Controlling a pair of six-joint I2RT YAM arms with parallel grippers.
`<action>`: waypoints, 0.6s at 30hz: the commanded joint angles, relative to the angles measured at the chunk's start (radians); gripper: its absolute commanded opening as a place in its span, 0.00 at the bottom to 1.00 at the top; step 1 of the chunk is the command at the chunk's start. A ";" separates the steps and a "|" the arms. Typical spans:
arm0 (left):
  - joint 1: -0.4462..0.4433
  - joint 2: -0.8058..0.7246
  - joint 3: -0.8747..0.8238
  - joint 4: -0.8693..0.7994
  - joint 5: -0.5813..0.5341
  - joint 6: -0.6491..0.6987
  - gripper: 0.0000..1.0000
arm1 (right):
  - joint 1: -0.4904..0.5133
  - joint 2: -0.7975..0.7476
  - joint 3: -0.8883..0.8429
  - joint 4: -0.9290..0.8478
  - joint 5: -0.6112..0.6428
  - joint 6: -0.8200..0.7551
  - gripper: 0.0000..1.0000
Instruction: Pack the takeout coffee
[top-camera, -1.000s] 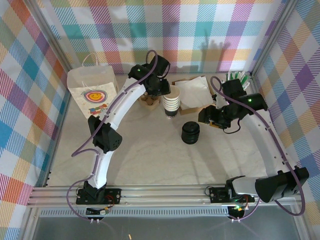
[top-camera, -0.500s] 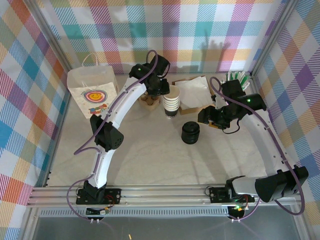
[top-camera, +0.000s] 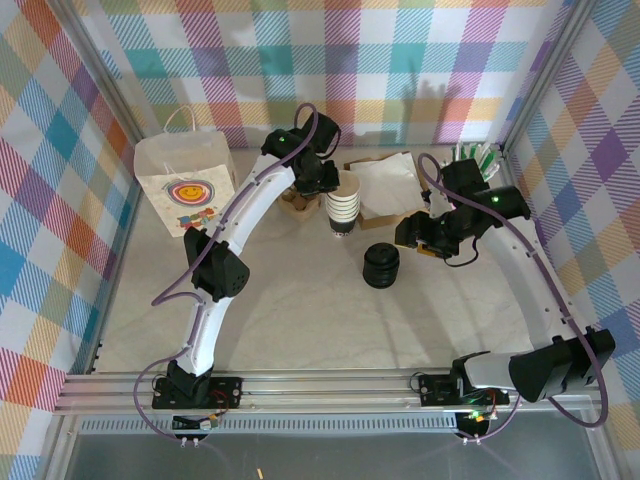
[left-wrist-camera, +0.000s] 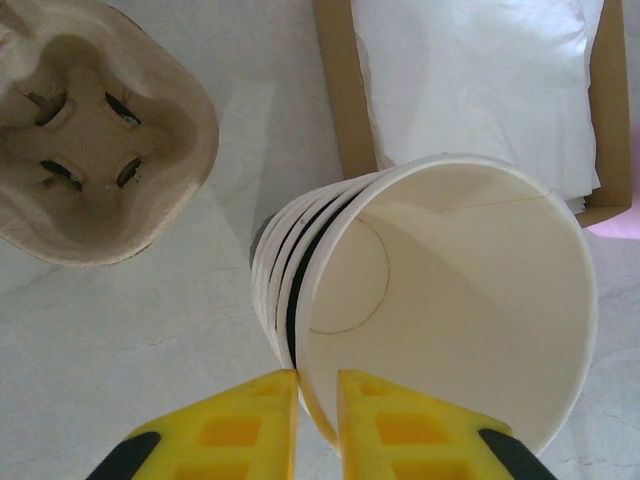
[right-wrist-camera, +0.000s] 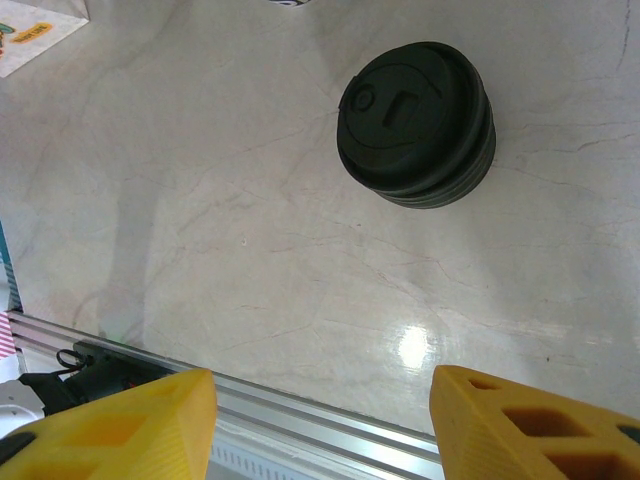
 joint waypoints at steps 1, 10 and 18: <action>0.013 0.015 0.043 -0.042 0.021 0.005 0.16 | 0.007 0.009 -0.002 -0.011 -0.020 -0.002 0.59; 0.017 0.014 0.056 -0.054 0.016 0.004 0.08 | 0.006 0.024 0.019 -0.012 -0.023 -0.007 0.59; 0.019 0.019 0.056 -0.057 0.027 0.000 0.20 | 0.006 0.027 0.026 -0.015 -0.024 -0.008 0.59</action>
